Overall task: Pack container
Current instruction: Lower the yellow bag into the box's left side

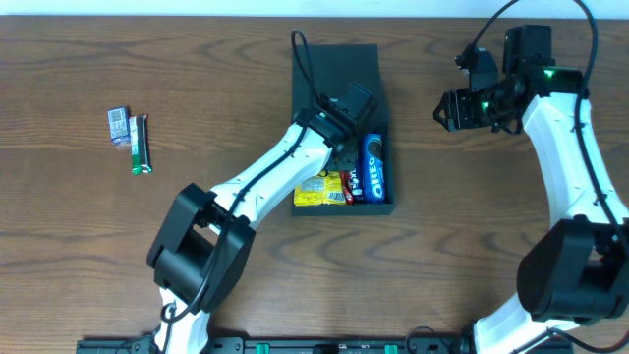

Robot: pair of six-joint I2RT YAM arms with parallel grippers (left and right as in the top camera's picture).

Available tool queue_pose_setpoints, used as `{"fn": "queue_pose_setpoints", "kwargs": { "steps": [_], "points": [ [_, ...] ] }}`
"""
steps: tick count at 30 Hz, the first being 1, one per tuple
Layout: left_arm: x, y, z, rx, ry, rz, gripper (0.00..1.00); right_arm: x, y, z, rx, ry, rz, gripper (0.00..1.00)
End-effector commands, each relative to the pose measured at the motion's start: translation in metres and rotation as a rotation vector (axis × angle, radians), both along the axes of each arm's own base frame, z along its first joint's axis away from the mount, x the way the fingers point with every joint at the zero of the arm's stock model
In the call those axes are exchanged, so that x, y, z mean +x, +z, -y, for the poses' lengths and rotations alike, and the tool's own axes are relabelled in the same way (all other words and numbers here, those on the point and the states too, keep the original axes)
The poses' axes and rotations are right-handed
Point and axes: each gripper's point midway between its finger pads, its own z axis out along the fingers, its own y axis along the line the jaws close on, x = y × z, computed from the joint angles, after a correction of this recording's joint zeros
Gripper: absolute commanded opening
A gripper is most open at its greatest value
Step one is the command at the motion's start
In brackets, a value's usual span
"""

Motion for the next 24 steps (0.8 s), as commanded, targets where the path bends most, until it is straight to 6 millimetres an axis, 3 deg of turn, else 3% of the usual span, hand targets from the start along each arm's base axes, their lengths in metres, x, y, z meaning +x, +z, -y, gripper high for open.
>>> {"fn": "queue_pose_setpoints", "kwargs": {
  "steps": [1, 4, 8, 11, 15, 18, 24],
  "points": [
    [-0.008, -0.025, -0.010, 0.064, -0.011, -0.064, 0.06, -0.003, 0.008, 0.000, 0.010, -0.001, 0.017, 0.57],
    [-0.007, -0.021, -0.009, 0.056, -0.012, -0.052, 0.06, -0.002, 0.008, 0.000, 0.010, -0.001, 0.018, 0.57],
    [0.003, 0.006, -0.003, 0.017, -0.020, 0.010, 0.06, -0.002, 0.009, 0.000, 0.009, -0.001, 0.019, 0.57],
    [0.011, 0.045, 0.002, -0.029, -0.036, 0.092, 0.06, -0.002, 0.009, 0.000, 0.009, -0.001, 0.019, 0.57],
    [0.012, 0.097, -0.012, -0.038, -0.008, 0.207, 0.06, -0.002, 0.008, 0.000, 0.009, -0.001, 0.019, 0.57],
    [-0.001, 0.097, -0.024, 0.000, -0.007, 0.165, 0.06, -0.002, 0.008, 0.000, 0.009, -0.001, 0.019, 0.57],
    [-0.024, 0.060, -0.027, 0.010, -0.001, 0.030, 0.06, -0.002, 0.009, 0.000, 0.009, -0.001, 0.019, 0.56]
  ]
}}
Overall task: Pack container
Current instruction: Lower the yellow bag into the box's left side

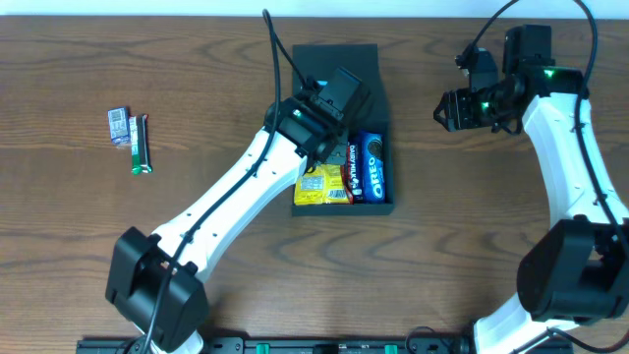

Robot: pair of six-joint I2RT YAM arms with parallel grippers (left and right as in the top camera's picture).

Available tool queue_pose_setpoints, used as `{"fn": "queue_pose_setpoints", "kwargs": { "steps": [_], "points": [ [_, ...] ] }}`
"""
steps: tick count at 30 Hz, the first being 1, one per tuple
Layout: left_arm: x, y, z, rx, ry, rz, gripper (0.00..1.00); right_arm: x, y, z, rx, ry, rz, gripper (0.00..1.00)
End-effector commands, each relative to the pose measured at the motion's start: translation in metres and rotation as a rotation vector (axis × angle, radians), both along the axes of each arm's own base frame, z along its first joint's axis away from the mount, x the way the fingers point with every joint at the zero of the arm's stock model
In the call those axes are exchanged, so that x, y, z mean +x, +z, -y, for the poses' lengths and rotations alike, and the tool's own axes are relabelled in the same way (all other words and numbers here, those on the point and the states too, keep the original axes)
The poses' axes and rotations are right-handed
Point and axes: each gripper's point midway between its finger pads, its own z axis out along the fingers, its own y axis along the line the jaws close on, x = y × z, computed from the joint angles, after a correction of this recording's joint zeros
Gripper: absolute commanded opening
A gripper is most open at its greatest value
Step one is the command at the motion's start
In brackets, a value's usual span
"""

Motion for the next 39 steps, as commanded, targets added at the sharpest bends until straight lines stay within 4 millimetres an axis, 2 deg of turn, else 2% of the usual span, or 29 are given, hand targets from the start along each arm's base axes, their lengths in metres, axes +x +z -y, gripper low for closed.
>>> {"fn": "queue_pose_setpoints", "kwargs": {
  "steps": [1, 6, 12, 16, 22, 25, 28, 32, 33, 36, 38, 39],
  "points": [
    [-0.012, -0.035, -0.005, 0.026, 0.005, -0.085, 0.06, -0.002, 0.009, 0.000, 0.009, -0.001, 0.019, 0.57],
    [-0.021, -0.069, -0.012, 0.039, 0.007, -0.119, 0.06, -0.002, 0.008, 0.000, 0.009, -0.001, 0.019, 0.57],
    [-0.035, -0.101, -0.011, 0.006, -0.013, -0.167, 0.06, -0.003, 0.008, 0.000, 0.010, -0.001, 0.018, 0.57],
    [-0.042, -0.112, -0.016, 0.019, -0.012, -0.183, 0.06, -0.003, 0.008, -0.001, 0.010, 0.000, 0.017, 0.57],
    [-0.041, -0.113, -0.016, 0.021, -0.011, -0.179, 0.06, -0.003, 0.008, -0.001, 0.010, 0.000, 0.016, 0.57],
    [-0.034, -0.105, -0.013, 0.012, -0.022, -0.150, 0.06, -0.003, 0.008, -0.001, 0.010, 0.000, 0.015, 0.57],
    [-0.015, -0.077, -0.009, 0.016, -0.031, -0.064, 0.06, -0.003, 0.008, -0.001, 0.010, 0.000, 0.015, 0.57],
    [0.019, -0.026, -0.020, 0.075, 0.036, 0.134, 0.06, -0.004, 0.008, -0.001, 0.010, -0.001, 0.012, 0.57],
    [0.024, -0.023, -0.022, 0.082, 0.047, 0.157, 0.06, -0.004, 0.008, -0.001, 0.010, -0.001, 0.012, 0.57],
    [0.030, -0.031, -0.023, 0.085, 0.057, 0.157, 0.06, -0.004, 0.008, -0.001, 0.010, 0.000, 0.012, 0.57],
    [0.030, -0.043, -0.021, 0.090, 0.052, 0.130, 0.06, -0.004, 0.008, -0.001, 0.010, 0.000, 0.012, 0.56],
    [0.028, -0.057, -0.018, 0.091, 0.040, 0.092, 0.06, -0.004, 0.008, -0.001, 0.010, 0.000, 0.013, 0.56]
  ]
}}
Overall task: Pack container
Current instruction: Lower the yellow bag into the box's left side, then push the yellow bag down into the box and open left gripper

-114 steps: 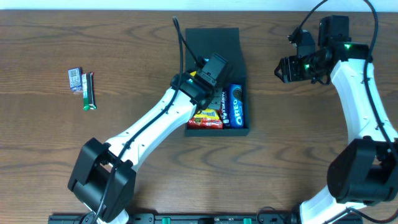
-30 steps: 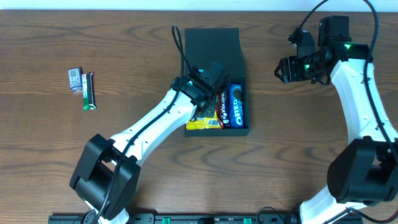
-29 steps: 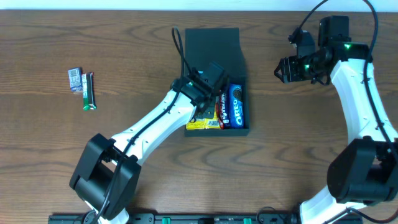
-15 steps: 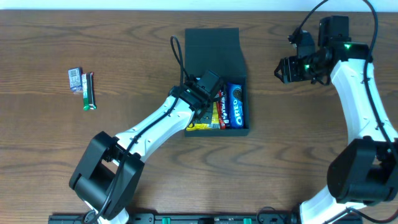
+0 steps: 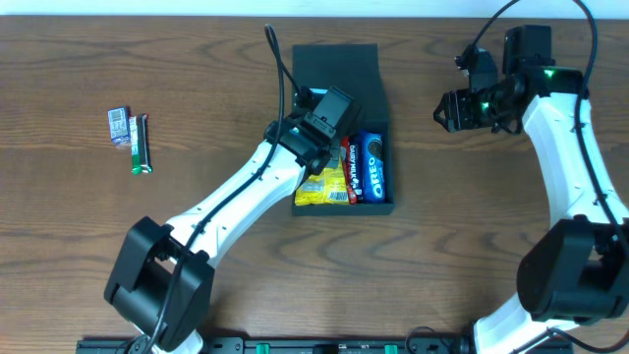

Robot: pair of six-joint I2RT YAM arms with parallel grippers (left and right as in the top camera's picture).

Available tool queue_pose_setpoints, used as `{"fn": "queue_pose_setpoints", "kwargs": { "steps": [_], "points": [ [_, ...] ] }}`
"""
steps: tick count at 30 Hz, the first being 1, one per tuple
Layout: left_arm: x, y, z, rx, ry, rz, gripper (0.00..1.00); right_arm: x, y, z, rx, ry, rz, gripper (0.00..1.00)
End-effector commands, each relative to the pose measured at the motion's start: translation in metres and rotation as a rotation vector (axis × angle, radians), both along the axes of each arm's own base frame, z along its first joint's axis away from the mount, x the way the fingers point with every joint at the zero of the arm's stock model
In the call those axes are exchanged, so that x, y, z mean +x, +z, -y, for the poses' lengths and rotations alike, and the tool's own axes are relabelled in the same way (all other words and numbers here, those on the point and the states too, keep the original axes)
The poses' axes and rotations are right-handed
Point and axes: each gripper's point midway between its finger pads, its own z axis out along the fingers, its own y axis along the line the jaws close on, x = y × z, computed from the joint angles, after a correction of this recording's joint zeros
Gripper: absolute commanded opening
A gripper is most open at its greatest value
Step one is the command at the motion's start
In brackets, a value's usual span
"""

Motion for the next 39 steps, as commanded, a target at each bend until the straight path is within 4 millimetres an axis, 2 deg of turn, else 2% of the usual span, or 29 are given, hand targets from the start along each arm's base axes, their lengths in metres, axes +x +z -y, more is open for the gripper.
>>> {"fn": "queue_pose_setpoints", "kwargs": {
  "steps": [1, 6, 11, 20, 22, 25, 29, 31, 32, 35, 39],
  "points": [
    [0.002, -0.022, 0.000, 0.031, -0.005, -0.045, 0.06, -0.002, 0.009, 0.000, 0.009, 0.000, 0.020, 0.56],
    [-0.004, -0.051, 0.009, 0.015, -0.031, -0.131, 0.06, -0.001, 0.009, 0.000, 0.009, 0.000, 0.024, 0.57],
    [-0.007, -0.078, 0.009, 0.041, -0.032, -0.181, 0.06, -0.001, 0.009, 0.000, 0.009, 0.000, 0.026, 0.57],
    [0.001, -0.078, 0.012, 0.042, -0.068, -0.156, 0.06, 0.000, 0.009, 0.000, 0.009, 0.000, 0.029, 0.57],
    [0.003, -0.073, 0.013, 0.040, -0.072, -0.148, 0.06, 0.000, 0.009, 0.000, 0.009, 0.000, 0.030, 0.57],
    [0.011, -0.050, 0.018, 0.022, -0.086, -0.107, 0.05, 0.000, 0.009, 0.000, 0.009, 0.000, 0.029, 0.57],
    [0.015, 0.010, 0.021, -0.017, -0.091, -0.042, 0.06, -0.001, 0.009, 0.000, 0.009, 0.000, 0.024, 0.57],
    [0.011, 0.052, 0.019, -0.061, -0.095, 0.021, 0.06, -0.002, 0.009, 0.000, 0.009, 0.000, 0.022, 0.57],
    [0.008, 0.062, 0.018, -0.072, -0.097, 0.035, 0.06, -0.001, 0.009, 0.000, 0.009, 0.000, 0.023, 0.57],
    [-0.005, 0.064, 0.017, -0.094, -0.117, -0.002, 0.06, -0.001, 0.009, 0.000, 0.009, 0.000, 0.024, 0.57],
    [-0.035, 0.028, 0.027, -0.149, -0.176, -0.162, 0.06, -0.001, 0.009, 0.000, 0.009, 0.000, 0.026, 0.57]
  ]
}}
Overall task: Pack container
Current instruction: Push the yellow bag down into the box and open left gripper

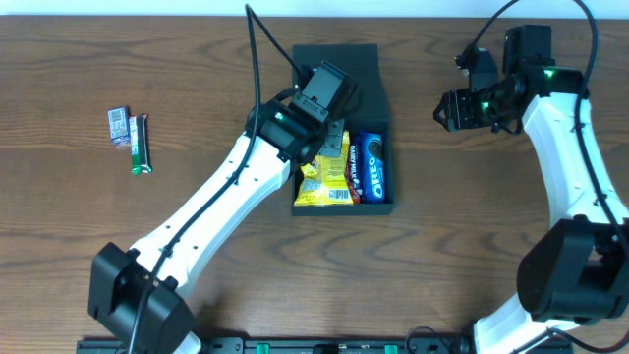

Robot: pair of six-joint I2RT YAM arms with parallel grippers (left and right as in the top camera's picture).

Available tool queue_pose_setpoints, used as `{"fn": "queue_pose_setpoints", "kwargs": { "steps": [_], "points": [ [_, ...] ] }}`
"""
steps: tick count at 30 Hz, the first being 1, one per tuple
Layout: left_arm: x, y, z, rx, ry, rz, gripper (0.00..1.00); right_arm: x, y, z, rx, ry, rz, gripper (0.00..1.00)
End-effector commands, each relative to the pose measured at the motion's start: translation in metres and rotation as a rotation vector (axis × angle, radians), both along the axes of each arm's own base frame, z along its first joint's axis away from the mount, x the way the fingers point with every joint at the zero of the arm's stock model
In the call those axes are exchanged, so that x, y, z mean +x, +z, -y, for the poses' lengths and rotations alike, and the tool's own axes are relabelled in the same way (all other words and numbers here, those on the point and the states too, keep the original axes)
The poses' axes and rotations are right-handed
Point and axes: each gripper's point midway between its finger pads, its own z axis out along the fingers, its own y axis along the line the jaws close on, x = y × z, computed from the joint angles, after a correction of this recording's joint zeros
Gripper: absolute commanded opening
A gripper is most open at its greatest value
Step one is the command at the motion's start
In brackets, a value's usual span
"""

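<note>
The black container stands at the table's middle back. In its near half lie a yellow packet, a dark bar and a blue Oreo pack, side by side. My left gripper hangs over the container's left middle, just behind the yellow packet. Its fingers are hidden under the wrist, so I cannot tell their state. My right gripper hovers to the right of the container, away from everything, and its jaws are too dark to read.
A green bar and a small blue-white packet lie side by side far left on the wooden table. The left arm's cable arcs over the container's left side.
My left wrist has moved back and to the left above the container. More of the yellow packet shows now, lying flat by the dark bar. The right arm has not moved.
Throughout, my left gripper stayed low in the container over the yellow packet and the dark bar, shifting a little between moments. By now it stands further back and the yellow packet lies uncovered. The right arm stayed still throughout.
</note>
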Motion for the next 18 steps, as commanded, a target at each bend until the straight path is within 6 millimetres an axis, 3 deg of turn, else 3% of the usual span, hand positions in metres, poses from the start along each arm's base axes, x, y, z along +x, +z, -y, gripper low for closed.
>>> {"fn": "queue_pose_setpoints", "kwargs": {
  "steps": [1, 8, 18],
  "points": [
    [-0.025, -0.042, 0.011, -0.019, -0.080, -0.149, 0.06, -0.002, 0.009, 0.000, 0.009, 0.000, 0.021, 0.57],
    [-0.049, -0.075, 0.009, 0.016, -0.137, -0.221, 0.06, -0.002, 0.009, 0.000, 0.009, 0.000, 0.022, 0.57],
    [-0.058, -0.111, 0.005, 0.035, -0.151, -0.241, 0.06, -0.002, 0.009, 0.000, 0.009, 0.000, 0.020, 0.57]
  ]
}}
